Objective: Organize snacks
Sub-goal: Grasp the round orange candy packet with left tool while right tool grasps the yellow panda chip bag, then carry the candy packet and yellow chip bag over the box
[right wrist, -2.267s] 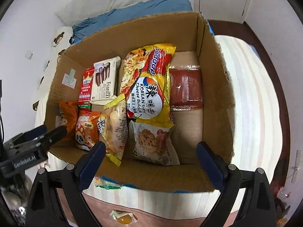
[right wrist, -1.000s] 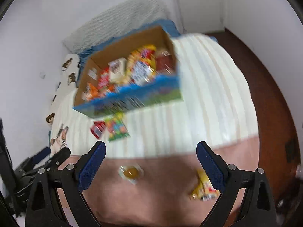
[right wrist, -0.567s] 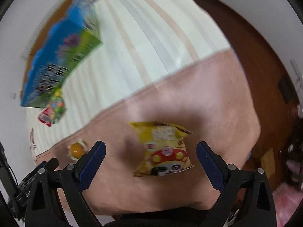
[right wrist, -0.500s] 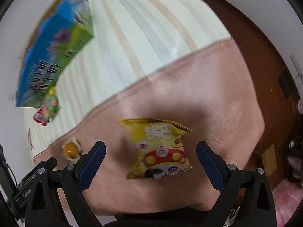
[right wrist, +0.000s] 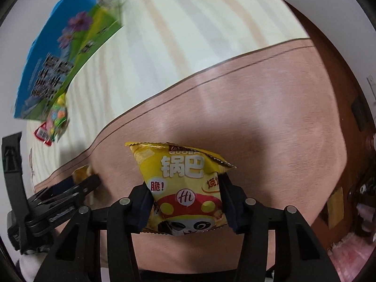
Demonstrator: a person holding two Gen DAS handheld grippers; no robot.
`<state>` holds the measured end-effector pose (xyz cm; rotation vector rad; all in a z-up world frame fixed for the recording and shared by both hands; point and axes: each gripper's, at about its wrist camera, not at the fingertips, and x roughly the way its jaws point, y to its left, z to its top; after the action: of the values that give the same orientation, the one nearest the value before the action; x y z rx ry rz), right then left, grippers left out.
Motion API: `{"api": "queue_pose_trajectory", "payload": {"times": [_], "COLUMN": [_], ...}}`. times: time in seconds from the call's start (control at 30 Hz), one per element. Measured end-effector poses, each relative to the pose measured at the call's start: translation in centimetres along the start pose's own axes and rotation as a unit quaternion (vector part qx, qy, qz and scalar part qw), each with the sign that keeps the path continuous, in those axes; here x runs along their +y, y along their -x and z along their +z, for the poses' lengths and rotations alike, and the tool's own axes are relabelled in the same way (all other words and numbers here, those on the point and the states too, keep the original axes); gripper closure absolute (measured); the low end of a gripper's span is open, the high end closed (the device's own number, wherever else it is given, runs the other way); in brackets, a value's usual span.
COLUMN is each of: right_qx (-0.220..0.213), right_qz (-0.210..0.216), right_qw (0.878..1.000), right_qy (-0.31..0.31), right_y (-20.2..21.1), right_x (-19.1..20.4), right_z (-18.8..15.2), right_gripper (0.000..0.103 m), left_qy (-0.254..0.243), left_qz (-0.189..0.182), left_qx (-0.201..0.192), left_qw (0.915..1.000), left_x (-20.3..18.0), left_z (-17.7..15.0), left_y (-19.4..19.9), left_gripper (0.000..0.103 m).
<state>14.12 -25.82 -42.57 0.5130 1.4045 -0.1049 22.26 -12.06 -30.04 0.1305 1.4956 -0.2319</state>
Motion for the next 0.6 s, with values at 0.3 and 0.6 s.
{"api": "queue_pose_trajectory", "payload": {"times": [0.3,0.6], "right_qx": [0.035,0.055], "right_qz": [0.009,-0.009], "right_qw": [0.996,0.993], "right_qy": [0.081,0.099], "right_y": [-1.9,-4.1], "right_x": [5.9,7.8], "right_z": [-2.8,-3.2], "right_gripper": [0.049,0.046], "left_qy": [0.049,0.08], "left_qz": [-0.03,-0.07], "left_qx": [0.016,0.033], "left_qw": [0.9982,0.9938], "left_x": [3.6,6.3], "left_z": [-4.6,-5.5], "left_y": [0.6,-2.3], "left_gripper": [0.038,0.025]}}
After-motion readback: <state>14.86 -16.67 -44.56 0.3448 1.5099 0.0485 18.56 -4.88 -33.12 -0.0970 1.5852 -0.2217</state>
